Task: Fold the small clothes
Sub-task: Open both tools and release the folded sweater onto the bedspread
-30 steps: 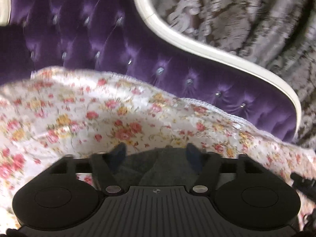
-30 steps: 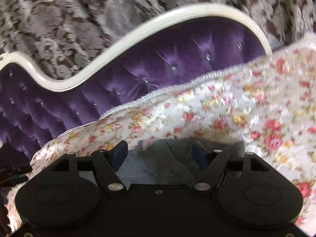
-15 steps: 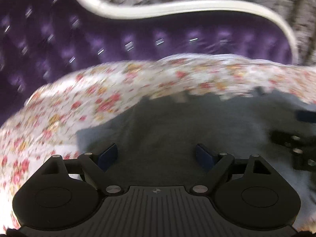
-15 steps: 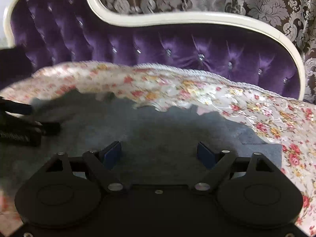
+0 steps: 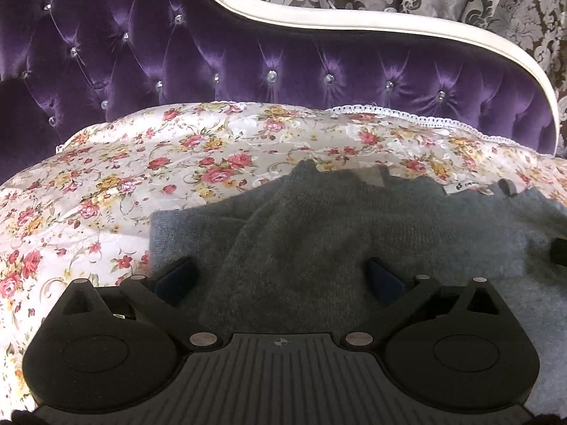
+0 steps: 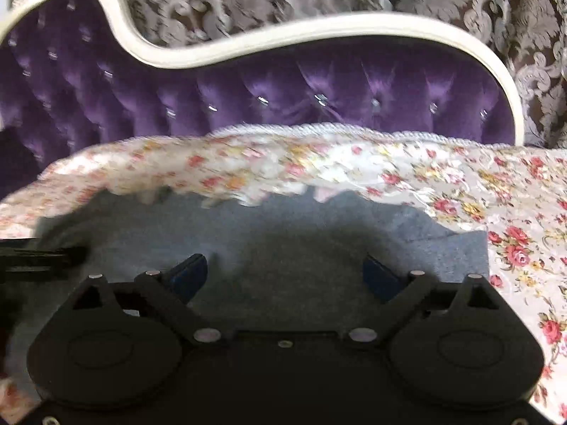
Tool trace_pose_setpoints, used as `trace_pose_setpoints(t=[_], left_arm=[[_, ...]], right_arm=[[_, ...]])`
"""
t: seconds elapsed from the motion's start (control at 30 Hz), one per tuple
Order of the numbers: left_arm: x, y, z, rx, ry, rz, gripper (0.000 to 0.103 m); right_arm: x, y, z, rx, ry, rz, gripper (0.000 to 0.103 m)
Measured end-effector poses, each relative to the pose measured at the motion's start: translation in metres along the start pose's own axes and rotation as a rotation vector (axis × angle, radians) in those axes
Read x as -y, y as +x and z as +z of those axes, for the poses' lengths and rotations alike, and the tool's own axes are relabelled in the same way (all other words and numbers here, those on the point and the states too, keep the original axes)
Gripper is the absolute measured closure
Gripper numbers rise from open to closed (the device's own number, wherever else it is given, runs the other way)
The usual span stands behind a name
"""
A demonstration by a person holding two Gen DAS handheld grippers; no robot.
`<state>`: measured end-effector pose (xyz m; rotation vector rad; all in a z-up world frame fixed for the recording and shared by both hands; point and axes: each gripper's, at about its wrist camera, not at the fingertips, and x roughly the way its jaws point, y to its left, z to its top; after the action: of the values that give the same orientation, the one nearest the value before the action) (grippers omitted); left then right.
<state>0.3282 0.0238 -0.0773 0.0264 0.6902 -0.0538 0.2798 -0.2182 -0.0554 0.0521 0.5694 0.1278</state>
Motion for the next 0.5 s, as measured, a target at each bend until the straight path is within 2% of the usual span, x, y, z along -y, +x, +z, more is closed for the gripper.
trace_pose_setpoints(t=[0.1,0.2,0.27,0.33,0.5], left_arm=[[0.0,0.001,0.0,0.0,0.001,0.001,0.0],[-0.001,0.001,0.001,-0.007,0.006,0.003,0.0],[-0.002,0.002,0.002,-0.015,0.008,0.001,0.0],[-0.002,0.003,0.004,-0.03,0.012,-0.003,0.0],[-0.006,-0.003,0.018,-0.114,0.008,-0.033,0.001]], right_arm=[[-0.015,-0.019,-0.01,-0.016,-0.071,0.012,0.008],[-0.024,-0.013,-0.029,-0.077,-0.142,-0.032,0.007],[-0.02,-0.013,-0.037,-0.044,-0.11,-0.032,0.005],[-0.017,-0.011,-0.035,-0.048,-0.09,-0.024,0.002],[0.0,-0.023,-0.026,-0.058,-0.01,0.08,0.002]])
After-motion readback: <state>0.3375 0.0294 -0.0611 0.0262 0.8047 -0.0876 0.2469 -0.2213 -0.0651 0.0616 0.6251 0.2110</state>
